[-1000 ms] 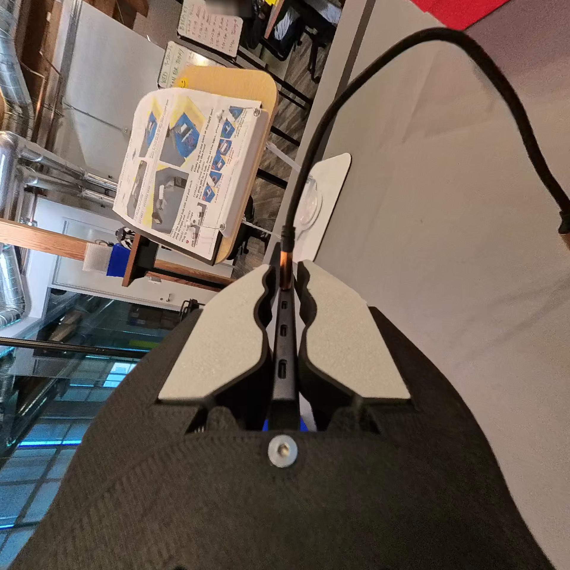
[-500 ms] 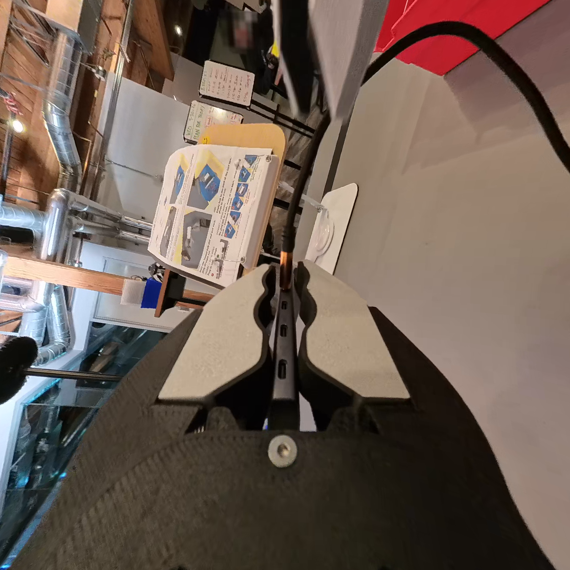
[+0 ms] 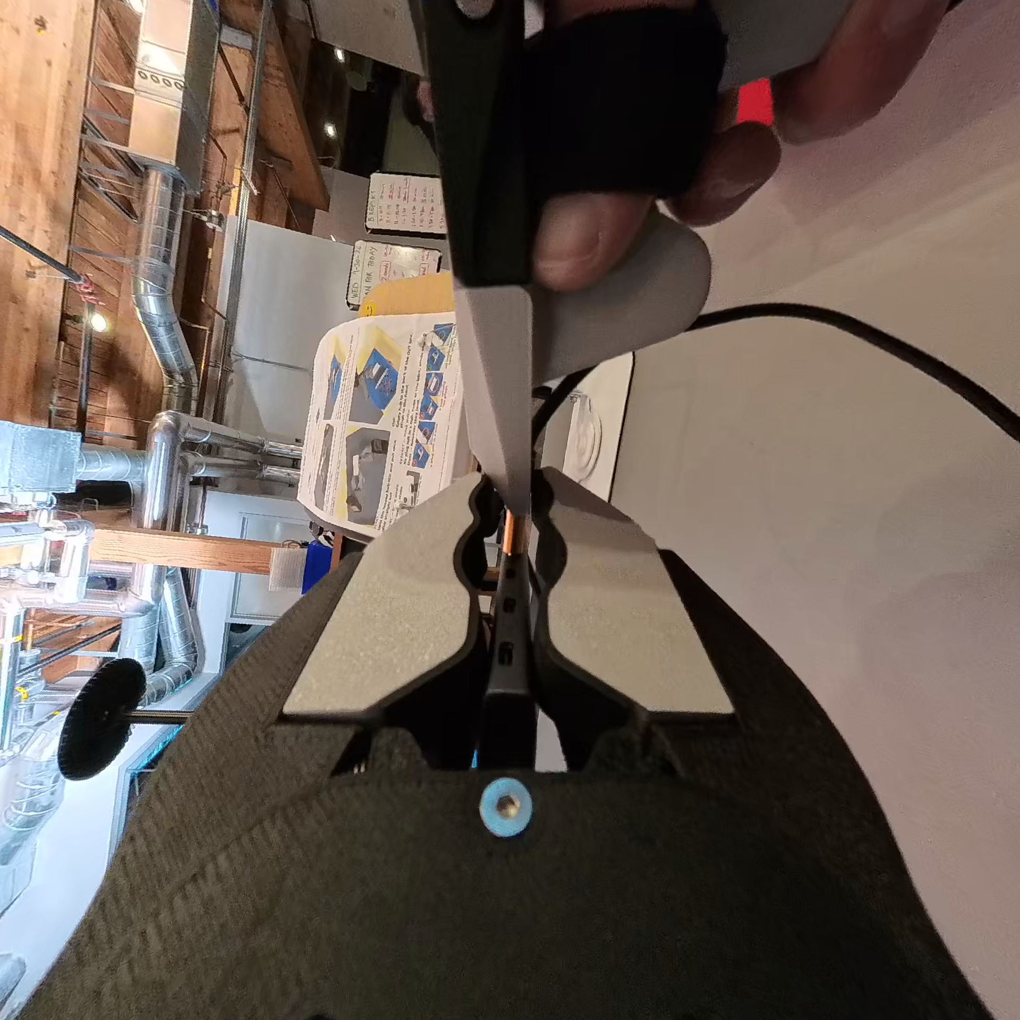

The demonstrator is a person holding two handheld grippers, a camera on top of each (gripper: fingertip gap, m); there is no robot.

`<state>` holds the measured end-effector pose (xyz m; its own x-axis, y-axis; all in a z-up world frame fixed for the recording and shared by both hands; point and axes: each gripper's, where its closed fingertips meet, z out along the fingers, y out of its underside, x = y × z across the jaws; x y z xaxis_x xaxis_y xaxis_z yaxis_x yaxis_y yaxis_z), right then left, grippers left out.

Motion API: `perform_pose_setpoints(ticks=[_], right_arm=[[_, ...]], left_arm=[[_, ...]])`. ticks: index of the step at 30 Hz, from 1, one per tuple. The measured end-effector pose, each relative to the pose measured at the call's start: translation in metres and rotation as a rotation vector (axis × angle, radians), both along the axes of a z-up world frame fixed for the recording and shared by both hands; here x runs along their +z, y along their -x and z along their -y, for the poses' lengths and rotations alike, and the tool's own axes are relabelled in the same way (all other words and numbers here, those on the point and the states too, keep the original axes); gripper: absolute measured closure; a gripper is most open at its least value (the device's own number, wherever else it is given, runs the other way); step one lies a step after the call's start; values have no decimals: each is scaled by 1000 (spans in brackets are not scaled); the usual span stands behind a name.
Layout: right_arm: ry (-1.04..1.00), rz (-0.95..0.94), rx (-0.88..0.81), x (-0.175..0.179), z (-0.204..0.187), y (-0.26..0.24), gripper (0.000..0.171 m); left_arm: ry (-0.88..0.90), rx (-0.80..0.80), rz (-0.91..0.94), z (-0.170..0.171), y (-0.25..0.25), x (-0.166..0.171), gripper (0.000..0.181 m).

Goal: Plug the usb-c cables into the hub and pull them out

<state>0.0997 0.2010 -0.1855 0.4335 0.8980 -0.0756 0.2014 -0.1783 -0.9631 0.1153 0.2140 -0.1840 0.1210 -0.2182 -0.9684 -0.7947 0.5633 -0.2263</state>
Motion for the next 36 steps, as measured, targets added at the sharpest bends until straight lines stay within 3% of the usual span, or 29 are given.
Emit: perform_pose_setpoints(ticks=[8, 13, 17, 29, 36], right_arm=[[-33, -36, -43, 3, -3, -6, 162], [-41, -50, -61, 9, -2, -9, 162], [-39, -38, -67, 10, 1, -9, 162], [-21, -80, -104, 19, 1, -15, 162], [37, -84, 18, 13, 15, -2, 162]], left_arm=[[16, 17, 29, -6, -1, 5, 166], [69, 33, 31, -14, 7, -4, 135], [49, 50, 31, -20, 14, -2, 125], [72, 32, 90, -32, 28, 2, 114], [53, -55, 126, -23, 17, 8, 129]])
